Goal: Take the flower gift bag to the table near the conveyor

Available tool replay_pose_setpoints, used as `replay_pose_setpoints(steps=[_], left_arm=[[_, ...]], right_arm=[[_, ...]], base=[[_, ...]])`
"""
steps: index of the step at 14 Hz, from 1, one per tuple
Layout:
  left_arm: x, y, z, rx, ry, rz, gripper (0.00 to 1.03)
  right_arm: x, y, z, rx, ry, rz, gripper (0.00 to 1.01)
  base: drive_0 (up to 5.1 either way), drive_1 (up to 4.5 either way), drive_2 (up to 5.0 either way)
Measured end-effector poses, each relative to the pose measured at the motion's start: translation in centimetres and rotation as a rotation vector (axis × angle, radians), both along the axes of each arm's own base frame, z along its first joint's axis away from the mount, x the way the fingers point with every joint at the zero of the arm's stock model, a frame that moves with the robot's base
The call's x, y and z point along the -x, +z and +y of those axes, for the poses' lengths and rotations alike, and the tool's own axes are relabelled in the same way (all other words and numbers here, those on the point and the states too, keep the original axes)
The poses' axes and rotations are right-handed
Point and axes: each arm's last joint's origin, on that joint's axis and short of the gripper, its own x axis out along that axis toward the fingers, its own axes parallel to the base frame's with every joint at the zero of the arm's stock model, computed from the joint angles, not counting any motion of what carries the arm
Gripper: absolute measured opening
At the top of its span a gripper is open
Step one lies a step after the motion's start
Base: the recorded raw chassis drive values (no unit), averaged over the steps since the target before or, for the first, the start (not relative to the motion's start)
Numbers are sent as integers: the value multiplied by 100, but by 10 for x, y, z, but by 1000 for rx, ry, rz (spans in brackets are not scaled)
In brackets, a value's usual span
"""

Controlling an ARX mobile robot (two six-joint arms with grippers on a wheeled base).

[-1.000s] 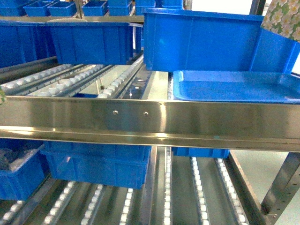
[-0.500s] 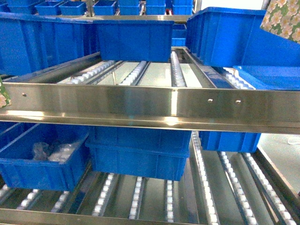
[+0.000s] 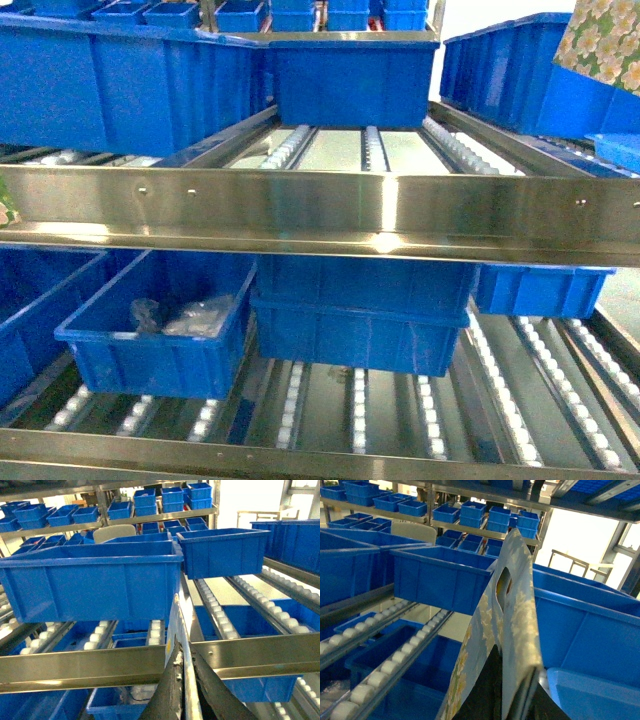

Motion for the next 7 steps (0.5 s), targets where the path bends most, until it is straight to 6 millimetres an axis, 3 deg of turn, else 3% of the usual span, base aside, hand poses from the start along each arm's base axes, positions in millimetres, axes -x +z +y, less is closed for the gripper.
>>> replay_pose_setpoints(steps=[7], left_arm=[[0, 0, 0, 0, 1, 1, 2]], right_arm=[[0, 0, 0, 0, 0, -4, 2]], base=[[-495, 143, 329]])
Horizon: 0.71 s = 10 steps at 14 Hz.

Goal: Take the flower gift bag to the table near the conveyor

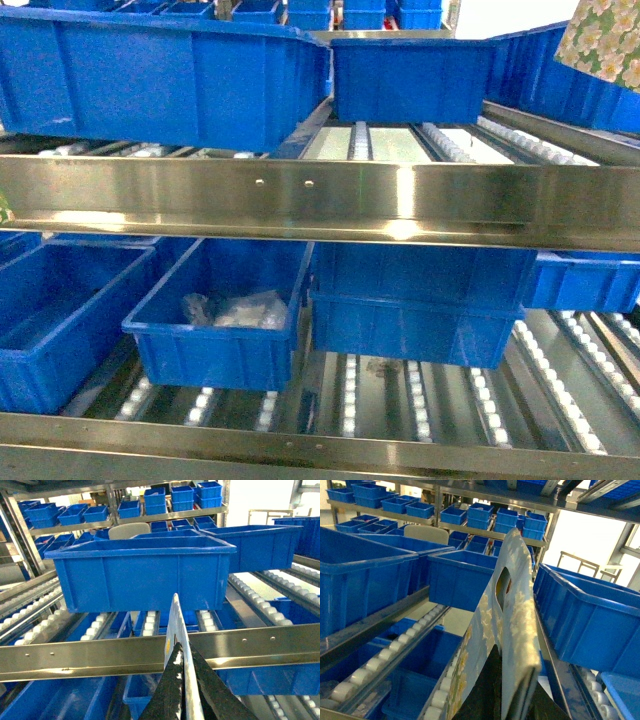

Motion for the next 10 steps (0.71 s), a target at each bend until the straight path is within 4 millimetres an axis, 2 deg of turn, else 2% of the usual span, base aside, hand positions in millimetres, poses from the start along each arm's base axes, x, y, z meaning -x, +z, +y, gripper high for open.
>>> replay_pose_setpoints(steps=[10], left_arm=[[0, 0, 0, 0, 0, 2, 2]], right_arm=[[0, 0, 0, 0, 0, 4, 2]], base=[[-486, 155, 337]])
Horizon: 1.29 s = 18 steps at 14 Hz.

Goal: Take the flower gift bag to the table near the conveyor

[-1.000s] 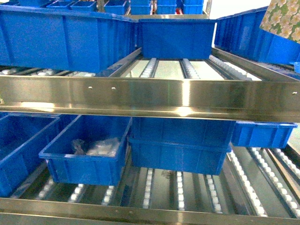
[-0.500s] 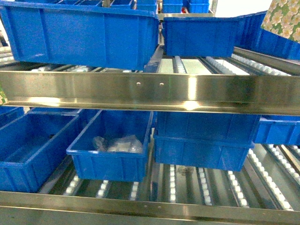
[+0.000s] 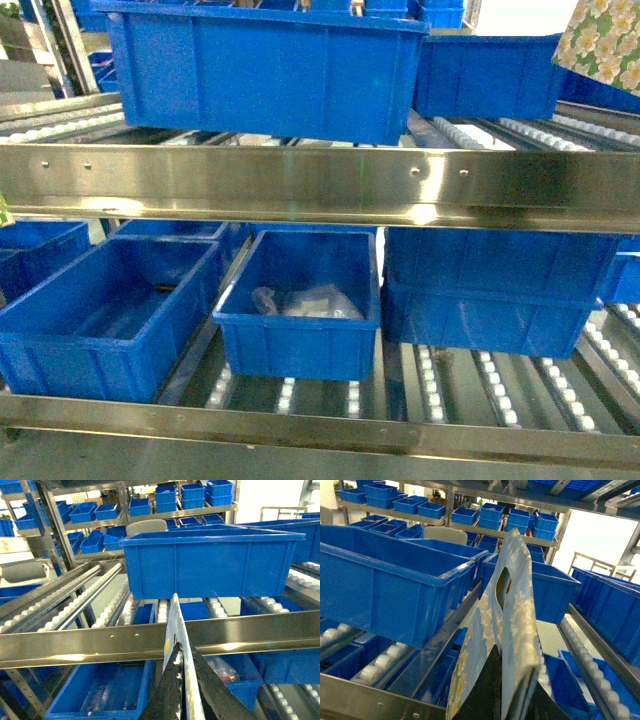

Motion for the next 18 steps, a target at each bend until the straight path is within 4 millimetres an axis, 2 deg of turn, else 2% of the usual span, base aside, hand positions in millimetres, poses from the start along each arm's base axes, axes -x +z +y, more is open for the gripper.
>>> replay_pose_setpoints(steps=[18], left_arm=[[0, 0, 0, 0, 1, -1, 2]], right_arm=[[0, 1, 0, 0, 0, -5, 2]], base=[[-491, 149, 333]])
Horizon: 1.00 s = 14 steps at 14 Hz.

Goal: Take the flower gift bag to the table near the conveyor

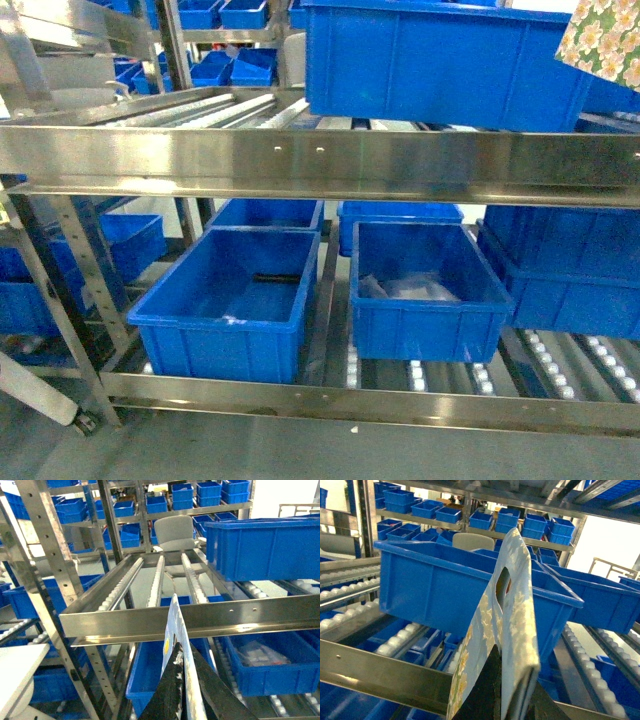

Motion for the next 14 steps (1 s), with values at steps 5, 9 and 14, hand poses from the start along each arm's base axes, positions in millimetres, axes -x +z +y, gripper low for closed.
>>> replay_pose_setpoints(steps=[5, 9, 14], left_arm=[[0, 0, 0, 0, 0, 2, 2], [0, 0, 0, 0, 0, 0, 2], [0, 0, 0, 0, 0, -1, 2]], right_arm=[[0, 0, 0, 0, 0, 3, 2], [0, 0, 0, 0, 0, 2, 2], [0, 0, 0, 0, 0, 1, 2]], base=[[-496, 143, 328], [-493, 170, 309], [-491, 246, 246]])
